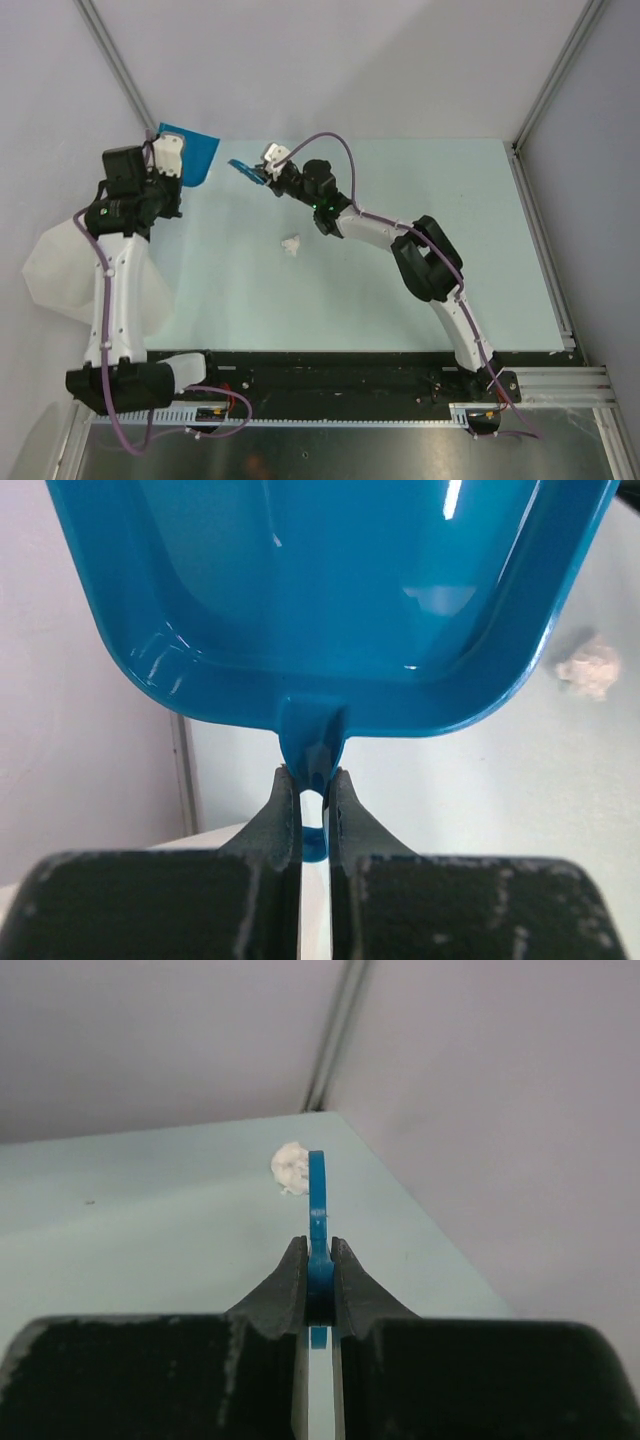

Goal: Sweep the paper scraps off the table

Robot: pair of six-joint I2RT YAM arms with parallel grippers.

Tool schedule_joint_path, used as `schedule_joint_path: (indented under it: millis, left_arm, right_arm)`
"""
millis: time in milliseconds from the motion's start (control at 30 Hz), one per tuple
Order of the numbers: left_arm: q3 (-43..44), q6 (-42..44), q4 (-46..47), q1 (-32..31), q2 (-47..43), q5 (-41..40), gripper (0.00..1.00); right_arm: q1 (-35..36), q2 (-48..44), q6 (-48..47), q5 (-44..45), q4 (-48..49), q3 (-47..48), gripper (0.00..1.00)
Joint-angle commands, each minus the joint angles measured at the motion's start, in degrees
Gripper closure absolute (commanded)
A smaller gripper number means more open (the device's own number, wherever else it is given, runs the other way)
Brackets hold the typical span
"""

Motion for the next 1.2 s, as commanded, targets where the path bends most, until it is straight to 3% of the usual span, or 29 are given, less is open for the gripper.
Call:
schedule_joint_path:
  millis: [0,200,400,500,633,767,933,1167]
  left_arm:
    - [1.24,3.29,3.17,-4.18,4.73,-11.95,1.0]
    - [7.38,1.99,4.4,-7.35,13.17,-15.39,1.0]
    - [11.96,-0.93,6.07,-10.25,17.39,-14.25,1.0]
    - [8.9,2.57,5.89,-14.55,17.84,-17.06,1.0]
    - [-1.36,5.23,5.89,-20.17,18.54,-18.74,1.0]
    - [-7.98,6.19,5.89,-21.41,20.21,-17.33,1.0]
    - [-14.74,7.42,5.63,-22.03,22.05,-13.64,1.0]
    - [-17.4,5.06,5.63,-21.94,27.23,-9.6,1.0]
  right_arm:
    - [1.15,-6.71,6.91,12.74,11.19,-6.0,1.0]
    - [0.97,-15.6,4.98,20.28,14.55,-20.6,1.0]
    - [-0.96,-24.48,16.39,24.09,6.29,-27.54,1.0]
    - [-2.02,-28.88,19.4,24.34,2.25,-29.84,1.0]
    - [-2.81,-34.94,19.92,30.05,-7.32,-33.08,1.0]
    - [-3.51,-41.62,15.36,35.15,-14.01,-36.07,1.0]
    - [-4.13,-49.43,10.36,35.25,-22.62,-38.19,1.0]
    - [-4.04,-56.13,10.34,33.76,-26.94,-41.18,1.0]
